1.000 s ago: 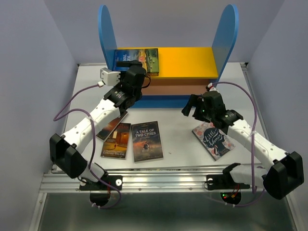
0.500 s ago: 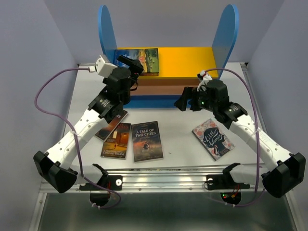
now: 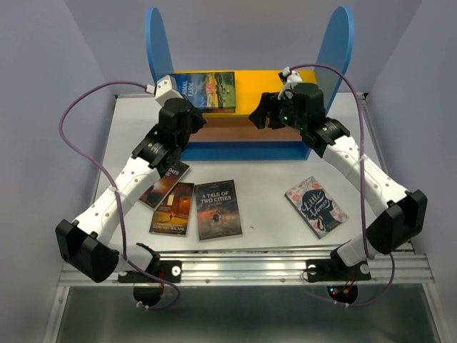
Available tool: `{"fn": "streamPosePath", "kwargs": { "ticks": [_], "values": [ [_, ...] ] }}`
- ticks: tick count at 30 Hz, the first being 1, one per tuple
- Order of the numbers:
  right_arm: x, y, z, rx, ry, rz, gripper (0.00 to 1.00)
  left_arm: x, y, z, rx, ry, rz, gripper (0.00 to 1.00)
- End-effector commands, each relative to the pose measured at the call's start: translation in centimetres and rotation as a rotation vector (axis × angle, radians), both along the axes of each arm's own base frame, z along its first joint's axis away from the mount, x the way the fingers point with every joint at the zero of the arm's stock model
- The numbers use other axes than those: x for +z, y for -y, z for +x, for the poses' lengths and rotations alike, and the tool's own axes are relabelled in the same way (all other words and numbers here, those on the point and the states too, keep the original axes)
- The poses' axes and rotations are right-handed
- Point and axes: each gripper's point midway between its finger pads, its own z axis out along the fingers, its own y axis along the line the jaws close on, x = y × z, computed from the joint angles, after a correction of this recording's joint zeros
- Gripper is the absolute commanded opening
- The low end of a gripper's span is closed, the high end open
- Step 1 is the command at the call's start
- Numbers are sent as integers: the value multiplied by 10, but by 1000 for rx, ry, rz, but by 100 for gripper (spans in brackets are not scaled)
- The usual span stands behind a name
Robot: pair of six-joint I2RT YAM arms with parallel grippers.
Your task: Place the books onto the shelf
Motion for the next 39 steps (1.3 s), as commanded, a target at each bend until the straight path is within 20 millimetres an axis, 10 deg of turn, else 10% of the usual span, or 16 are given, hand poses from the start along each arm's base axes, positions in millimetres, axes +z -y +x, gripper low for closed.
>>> {"fn": "streamPosePath", "kwargs": {
  "ticks": [1, 8, 39],
  "values": [
    [29, -2, 22, -39, 84, -8, 68, 10, 1, 3, -47, 64, 36, 0],
    [28, -13, 52, -50, 101, -37, 36, 1, -11, 22, -24, 35, 56, 0],
    [37, -68, 55, 51, 171, -73, 35, -5, -43, 33, 45, 8, 45, 0]
  ]
}}
